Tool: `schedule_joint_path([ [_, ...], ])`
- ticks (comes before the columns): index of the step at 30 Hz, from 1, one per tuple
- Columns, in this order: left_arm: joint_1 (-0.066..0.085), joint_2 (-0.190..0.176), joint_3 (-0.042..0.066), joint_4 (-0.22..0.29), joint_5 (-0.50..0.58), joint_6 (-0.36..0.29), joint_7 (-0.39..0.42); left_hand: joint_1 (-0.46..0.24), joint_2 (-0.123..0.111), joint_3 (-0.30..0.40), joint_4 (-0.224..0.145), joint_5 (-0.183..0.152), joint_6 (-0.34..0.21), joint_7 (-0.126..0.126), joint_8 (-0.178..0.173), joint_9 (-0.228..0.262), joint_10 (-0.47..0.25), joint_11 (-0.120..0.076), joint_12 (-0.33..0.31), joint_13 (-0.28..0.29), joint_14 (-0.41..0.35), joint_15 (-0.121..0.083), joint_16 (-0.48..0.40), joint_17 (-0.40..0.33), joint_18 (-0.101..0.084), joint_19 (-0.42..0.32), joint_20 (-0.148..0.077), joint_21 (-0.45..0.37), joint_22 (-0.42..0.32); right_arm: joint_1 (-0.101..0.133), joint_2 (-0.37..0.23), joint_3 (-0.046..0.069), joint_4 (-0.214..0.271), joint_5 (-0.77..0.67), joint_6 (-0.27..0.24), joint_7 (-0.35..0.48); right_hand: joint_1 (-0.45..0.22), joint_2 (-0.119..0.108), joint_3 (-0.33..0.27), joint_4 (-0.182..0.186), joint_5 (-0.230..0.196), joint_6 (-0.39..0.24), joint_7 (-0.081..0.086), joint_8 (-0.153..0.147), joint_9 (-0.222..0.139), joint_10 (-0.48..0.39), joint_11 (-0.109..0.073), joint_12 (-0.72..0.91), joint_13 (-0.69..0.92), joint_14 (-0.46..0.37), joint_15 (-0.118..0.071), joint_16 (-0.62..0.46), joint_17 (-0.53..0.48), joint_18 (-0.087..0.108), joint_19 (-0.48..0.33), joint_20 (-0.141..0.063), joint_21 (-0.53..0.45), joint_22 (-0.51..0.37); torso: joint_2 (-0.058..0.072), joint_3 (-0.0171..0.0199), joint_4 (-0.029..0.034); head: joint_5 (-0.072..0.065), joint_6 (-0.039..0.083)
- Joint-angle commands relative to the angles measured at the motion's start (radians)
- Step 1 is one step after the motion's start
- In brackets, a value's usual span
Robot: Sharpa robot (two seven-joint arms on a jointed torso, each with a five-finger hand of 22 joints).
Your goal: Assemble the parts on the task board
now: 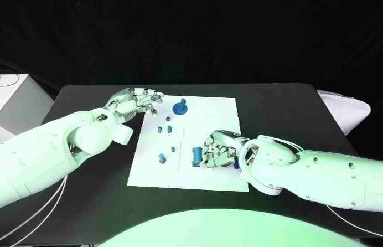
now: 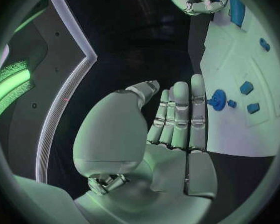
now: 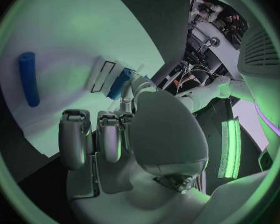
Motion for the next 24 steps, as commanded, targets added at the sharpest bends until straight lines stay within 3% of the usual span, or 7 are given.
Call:
schedule_joint_path([
  [1, 0.0, 0.002, 0.0, 0.001, -0.001, 0.019, 0.0, -0.01, 0.002, -0.001, 0.005, -0.001, -0.008, 0.002, 0.004, -0.002, -0.009, 0.002, 0.005, -0.001, -0.007, -0.001, -0.001, 0.0, 0.015, 0.005, 0.0, -0.003, -0.002, -0.001, 0.0, 0.0, 0.001, 0.012, 0.049, 0.027, -0.013, -0.021, 0.005, 0.002, -0.01, -0.002, 0.001, 0.005, 0.003, 0.105, -0.003, 0.003, 0.263, 0.108, -0.006, 0.004, 0.263, -0.011, 0.083, -0.005, 0.002, 0.219, 0.0, -0.0006, -0.0004, -0.002, 0.0],
  [5, 0.0, 0.001, 0.0, 0.001, -0.001, 0.019, 0.0, -0.01, 0.002, -0.001, 0.005, -0.001, -0.008, 0.002, 0.004, -0.002, -0.009, 0.002, 0.005, -0.001, -0.007, -0.001, -0.001, 0.0, 0.015, 0.005, 0.0, -0.003, -0.002, -0.001, -0.001, 0.0, 0.003, 0.017, 0.051, 0.029, -0.032, -0.031, 0.006, 0.003, -0.032, -0.002, 0.003, 0.008, 0.008, 0.105, -0.001, 0.003, 0.263, 0.108, -0.005, 0.004, 0.263, -0.01, 0.082, -0.004, -0.001, 0.218, 0.0, -0.0009, 0.0002, -0.001, 0.0],
  [8, 0.0, 0.001, 0.0, 0.001, -0.001, 0.018, -0.001, -0.01, 0.002, -0.001, 0.005, -0.001, -0.008, 0.002, 0.004, -0.002, -0.009, 0.002, 0.005, -0.001, -0.007, -0.001, -0.001, 0.0, 0.015, 0.005, 0.0, -0.003, -0.002, -0.001, -0.002, 0.0, 0.003, 0.017, 0.043, 0.027, -0.053, -0.035, 0.001, 0.004, -0.075, -0.002, 0.004, 0.012, 0.014, 0.105, 0.0, 0.003, 0.263, 0.108, -0.004, 0.004, 0.263, -0.01, 0.082, -0.003, -0.002, 0.218, 0.0, -0.0006, 0.0001, -0.001, 0.0],
  [18, 0.0, 0.001, 0.0, 0.001, -0.001, 0.018, 0.0, -0.01, 0.002, -0.001, 0.005, -0.001, -0.008, 0.002, 0.004, -0.002, -0.009, 0.002, 0.005, -0.001, -0.007, -0.001, -0.001, 0.0, 0.015, 0.005, 0.0, -0.003, -0.002, -0.001, -0.009, 0.0, 0.007, 0.008, 0.002, 0.021, -0.056, -0.025, 0.005, 0.004, -0.079, -0.001, 0.003, 0.014, 0.016, 0.105, -0.001, 0.003, 0.263, 0.108, -0.004, 0.004, 0.263, -0.01, 0.082, -0.003, -0.001, 0.219, 0.0, -0.0001, -0.0004, -0.003, 0.0],
  [22, 0.0, 0.001, 0.0, 0.001, -0.001, 0.018, 0.001, -0.008, 0.002, -0.001, 0.005, -0.001, -0.008, 0.002, 0.005, -0.002, -0.01, 0.002, 0.005, -0.001, -0.008, -0.001, -0.001, 0.0, 0.015, 0.006, 0.0, -0.004, -0.003, -0.001, -0.032, 0.002, 0.029, 0.046, -0.042, 0.038, -0.068, -0.025, 0.004, 0.005, -0.069, -0.005, 0.004, 0.013, 0.017, 0.105, 0.0, 0.003, 0.263, 0.108, -0.004, 0.004, 0.263, -0.009, 0.081, -0.003, -0.006, 0.217, 0.0, 0.0001, 0.0005, -0.003, 0.0],
  [24, 0.0, 0.001, 0.0, 0.001, -0.001, 0.018, 0.002, -0.008, 0.002, -0.001, 0.005, -0.001, -0.008, 0.002, 0.005, -0.002, -0.01, 0.002, 0.005, -0.001, -0.008, -0.001, -0.001, 0.0, 0.015, 0.006, 0.0, -0.004, -0.003, 0.0, -0.052, 0.005, 0.045, 0.097, -0.072, 0.057, -0.082, -0.024, 0.006, 0.004, -0.058, -0.036, 0.015, -0.011, 0.009, 0.105, 0.008, 0.003, 0.263, 0.108, 0.001, 0.004, 0.263, -0.008, 0.079, 0.0, -0.014, 0.213, -0.001, 0.0001, -0.0003, -0.003, 0.0],
])
